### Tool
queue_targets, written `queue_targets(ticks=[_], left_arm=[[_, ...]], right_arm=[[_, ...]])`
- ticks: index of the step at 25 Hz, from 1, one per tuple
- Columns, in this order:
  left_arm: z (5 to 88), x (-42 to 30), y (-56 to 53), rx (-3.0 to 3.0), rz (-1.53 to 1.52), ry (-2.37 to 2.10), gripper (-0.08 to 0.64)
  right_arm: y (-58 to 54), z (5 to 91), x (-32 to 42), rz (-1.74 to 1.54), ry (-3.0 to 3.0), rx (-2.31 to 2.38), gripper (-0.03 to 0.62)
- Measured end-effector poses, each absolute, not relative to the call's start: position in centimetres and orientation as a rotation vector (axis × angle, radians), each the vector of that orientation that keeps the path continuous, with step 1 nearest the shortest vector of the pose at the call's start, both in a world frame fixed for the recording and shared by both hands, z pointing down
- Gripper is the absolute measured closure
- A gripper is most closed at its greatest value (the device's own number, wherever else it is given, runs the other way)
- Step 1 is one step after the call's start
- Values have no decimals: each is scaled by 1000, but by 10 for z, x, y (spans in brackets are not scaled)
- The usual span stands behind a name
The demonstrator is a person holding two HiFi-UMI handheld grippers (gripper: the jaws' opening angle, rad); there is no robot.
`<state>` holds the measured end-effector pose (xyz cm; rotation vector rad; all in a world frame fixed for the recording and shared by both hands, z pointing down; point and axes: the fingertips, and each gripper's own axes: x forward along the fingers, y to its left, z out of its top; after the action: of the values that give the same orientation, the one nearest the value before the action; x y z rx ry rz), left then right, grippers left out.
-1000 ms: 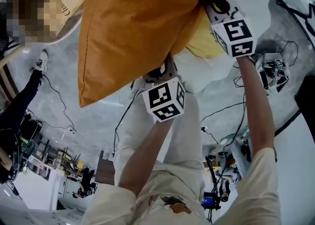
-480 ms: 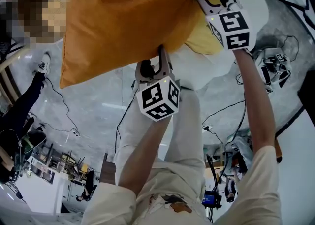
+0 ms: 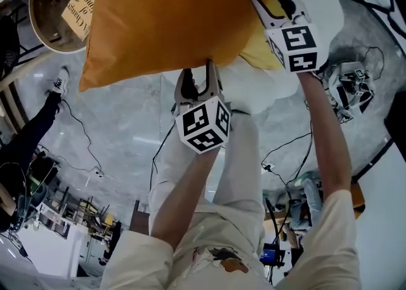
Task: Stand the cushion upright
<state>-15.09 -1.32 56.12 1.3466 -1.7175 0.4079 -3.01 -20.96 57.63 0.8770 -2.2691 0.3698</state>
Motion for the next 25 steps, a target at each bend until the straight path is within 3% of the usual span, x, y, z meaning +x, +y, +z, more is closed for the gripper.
queue_targets(ticks=[18,25], left_arm=[[506,-133,4,1487,492,-1581,337],[457,-120,-5,1590,493,-1538,359]], right_arm=[[-163,502,0,442,-2256,1027,416],[-148,447,3,461,-2271,1079,485]])
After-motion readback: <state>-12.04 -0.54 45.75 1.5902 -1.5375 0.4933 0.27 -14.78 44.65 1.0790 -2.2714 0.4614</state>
